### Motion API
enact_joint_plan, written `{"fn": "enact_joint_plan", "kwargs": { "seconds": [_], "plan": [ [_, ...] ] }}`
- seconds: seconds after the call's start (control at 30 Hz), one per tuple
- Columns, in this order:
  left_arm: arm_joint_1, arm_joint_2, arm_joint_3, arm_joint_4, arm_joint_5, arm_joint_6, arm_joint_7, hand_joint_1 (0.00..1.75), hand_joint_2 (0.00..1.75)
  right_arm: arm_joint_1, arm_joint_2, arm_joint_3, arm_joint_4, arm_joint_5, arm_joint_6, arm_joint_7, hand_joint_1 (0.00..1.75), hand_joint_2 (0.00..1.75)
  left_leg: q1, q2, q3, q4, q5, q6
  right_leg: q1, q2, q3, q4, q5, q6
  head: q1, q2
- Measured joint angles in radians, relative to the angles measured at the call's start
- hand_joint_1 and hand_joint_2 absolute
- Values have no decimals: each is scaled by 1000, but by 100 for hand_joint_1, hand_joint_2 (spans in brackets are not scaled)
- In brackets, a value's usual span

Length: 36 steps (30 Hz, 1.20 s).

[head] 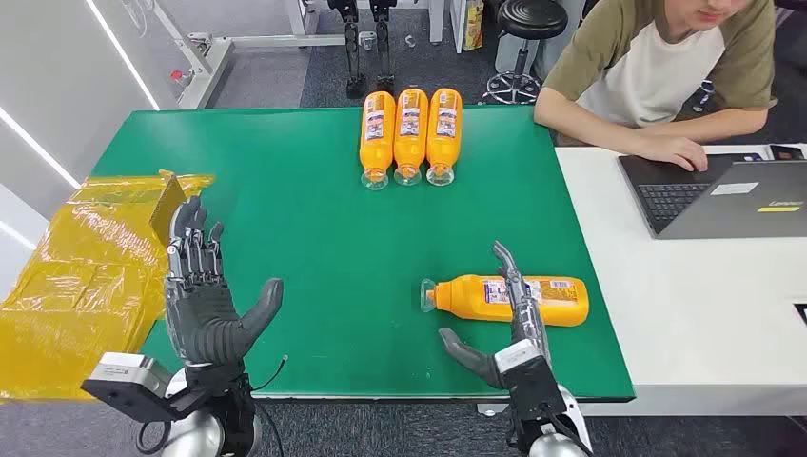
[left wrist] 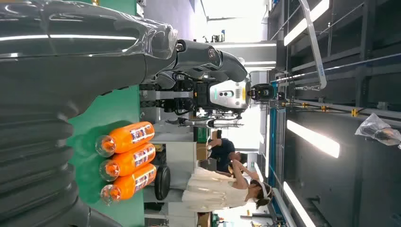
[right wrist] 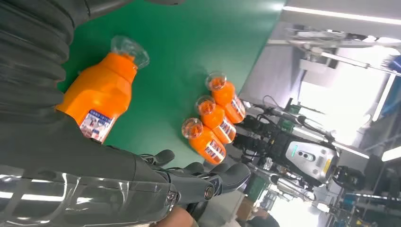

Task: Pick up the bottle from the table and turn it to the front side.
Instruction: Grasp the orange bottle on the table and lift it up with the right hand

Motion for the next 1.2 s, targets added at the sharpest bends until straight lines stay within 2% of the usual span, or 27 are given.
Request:
{"fn": "enact_joint_plan", "kwargs": {
  "seconds": [0.1, 0.27, 0.43, 0.63, 0.9, 1.2],
  "plan": [
    [-6, 0, 0, 3, 0, -10, 2, 0, 175, -41, -33, 0, 5, 97, 73, 50, 0, 175, 0, 0, 0, 0, 0, 0, 0, 0, 0, 0, 0, 0, 0, 0],
    [-32, 0, 0, 19, 1, -34, 2, 0, 175, -192, -162, -7, 73, 242, 296, 104, 0, 175, 0, 0, -1, 2, 2, 2, 0, 0, 0, 0, 3, 2, 0, 0],
    [-47, -1, 0, 31, 1, -46, 2, 0, 175, -393, -297, 8, 192, 283, 493, 117, 0, 175, -1, 0, -2, 3, 3, 5, -1, 0, 0, 0, 5, 4, 0, 0],
    [-61, -1, 0, 41, 1, -51, 3, 0, 175, -592, -405, 92, 305, 252, 619, 135, 0, 175, -2, -1, -2, 3, 3, 5, -1, -1, 0, 0, 5, 4, 0, 0],
    [-69, -1, 1, 44, 11, -32, 4, 0, 175, -745, -455, 247, 411, 220, 720, 167, 0, 175, -1, -1, -3, 3, 3, 5, -1, -1, -2, 0, 5, 4, 0, 0],
    [-74, -2, 2, 45, 26, -17, 7, 0, 175, -789, -488, 381, 498, 188, 749, 177, 0, 175, -1, -1, -4, 3, 3, 5, -1, -1, -2, 0, 5, 4, 0, 0]
  ]
}}
